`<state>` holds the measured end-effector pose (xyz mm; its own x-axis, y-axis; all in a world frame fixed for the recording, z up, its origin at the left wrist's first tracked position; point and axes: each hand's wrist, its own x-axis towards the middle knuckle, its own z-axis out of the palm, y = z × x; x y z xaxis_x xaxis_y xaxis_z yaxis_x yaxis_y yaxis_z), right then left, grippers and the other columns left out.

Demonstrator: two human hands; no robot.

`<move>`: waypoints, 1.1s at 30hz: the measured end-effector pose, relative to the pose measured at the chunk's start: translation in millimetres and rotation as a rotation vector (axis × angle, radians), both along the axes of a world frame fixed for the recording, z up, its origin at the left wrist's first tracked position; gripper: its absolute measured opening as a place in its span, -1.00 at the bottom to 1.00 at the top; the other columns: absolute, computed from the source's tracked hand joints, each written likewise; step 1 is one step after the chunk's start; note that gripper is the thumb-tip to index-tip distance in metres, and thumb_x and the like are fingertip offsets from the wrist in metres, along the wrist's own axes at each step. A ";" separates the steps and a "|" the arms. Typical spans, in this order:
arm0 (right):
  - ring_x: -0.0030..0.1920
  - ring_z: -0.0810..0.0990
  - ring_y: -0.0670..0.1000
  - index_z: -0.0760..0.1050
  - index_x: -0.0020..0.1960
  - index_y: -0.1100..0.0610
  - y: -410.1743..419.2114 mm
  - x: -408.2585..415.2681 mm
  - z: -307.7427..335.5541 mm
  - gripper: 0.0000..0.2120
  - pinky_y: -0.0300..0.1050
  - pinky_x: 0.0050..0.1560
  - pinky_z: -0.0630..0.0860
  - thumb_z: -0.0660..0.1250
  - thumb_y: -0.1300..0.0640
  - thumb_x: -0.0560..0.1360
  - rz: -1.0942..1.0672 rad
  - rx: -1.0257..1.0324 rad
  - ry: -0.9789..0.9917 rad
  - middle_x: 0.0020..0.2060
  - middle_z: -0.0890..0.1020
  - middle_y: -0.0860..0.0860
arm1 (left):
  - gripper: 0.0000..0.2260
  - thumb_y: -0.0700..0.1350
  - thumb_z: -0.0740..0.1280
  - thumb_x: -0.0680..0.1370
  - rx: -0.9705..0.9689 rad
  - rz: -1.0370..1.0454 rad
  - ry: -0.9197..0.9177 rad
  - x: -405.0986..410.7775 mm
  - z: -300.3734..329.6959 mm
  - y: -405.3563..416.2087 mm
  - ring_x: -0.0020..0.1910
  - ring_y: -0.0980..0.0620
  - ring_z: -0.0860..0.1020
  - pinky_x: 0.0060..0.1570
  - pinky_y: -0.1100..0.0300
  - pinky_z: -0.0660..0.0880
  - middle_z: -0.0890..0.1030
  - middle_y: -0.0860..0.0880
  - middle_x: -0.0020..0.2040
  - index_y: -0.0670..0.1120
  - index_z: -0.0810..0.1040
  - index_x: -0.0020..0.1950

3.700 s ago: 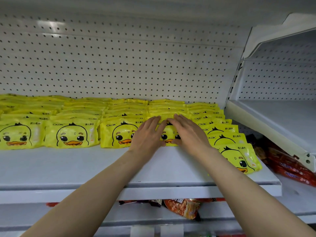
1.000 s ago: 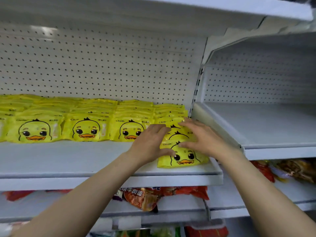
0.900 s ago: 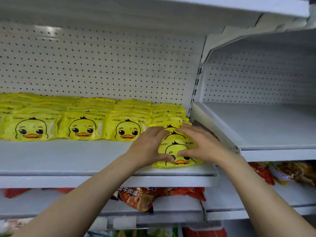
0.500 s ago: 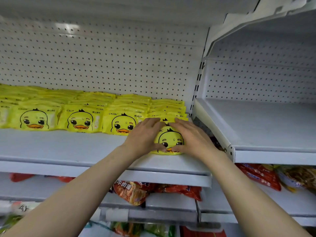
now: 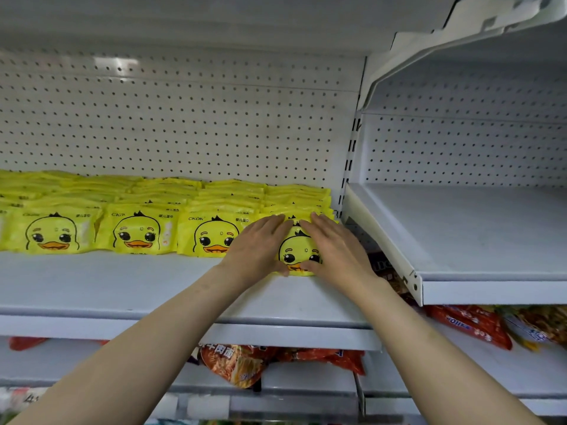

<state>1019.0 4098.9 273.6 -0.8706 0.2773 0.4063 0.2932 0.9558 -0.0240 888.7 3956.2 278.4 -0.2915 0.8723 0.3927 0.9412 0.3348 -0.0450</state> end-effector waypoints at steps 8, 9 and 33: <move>0.53 0.23 0.08 0.27 0.51 0.05 7.0 -23.7 -2.6 -0.19 0.10 0.48 0.20 0.51 -0.10 0.37 -0.092 0.081 0.053 0.51 0.30 0.07 | -0.05 0.26 0.58 0.03 0.027 -0.002 0.117 -22.7 -4.9 17.5 0.19 -0.18 0.58 0.09 -0.01 0.55 0.59 -0.17 0.23 -0.21 0.53 0.30; 0.50 0.29 0.10 0.32 0.48 0.06 7.9 -25.6 -2.7 -0.19 0.12 0.45 0.25 0.55 -0.09 0.33 -0.095 0.091 0.065 0.48 0.36 0.09 | -0.05 0.28 0.58 0.02 0.028 -0.009 0.133 -25.2 -6.0 19.5 0.17 -0.17 0.59 0.08 0.00 0.56 0.60 -0.17 0.21 -0.20 0.54 0.28; 0.54 0.19 0.08 0.24 0.53 0.03 9.4 -27.7 -7.5 -0.19 0.09 0.49 0.13 0.52 -0.06 0.37 -0.114 0.098 0.093 0.53 0.27 0.06 | -0.11 0.13 0.56 0.29 0.100 -0.078 0.120 -36.4 -14.8 19.0 0.43 -0.16 0.35 0.36 -0.02 0.33 0.37 -0.15 0.46 -0.16 0.28 0.50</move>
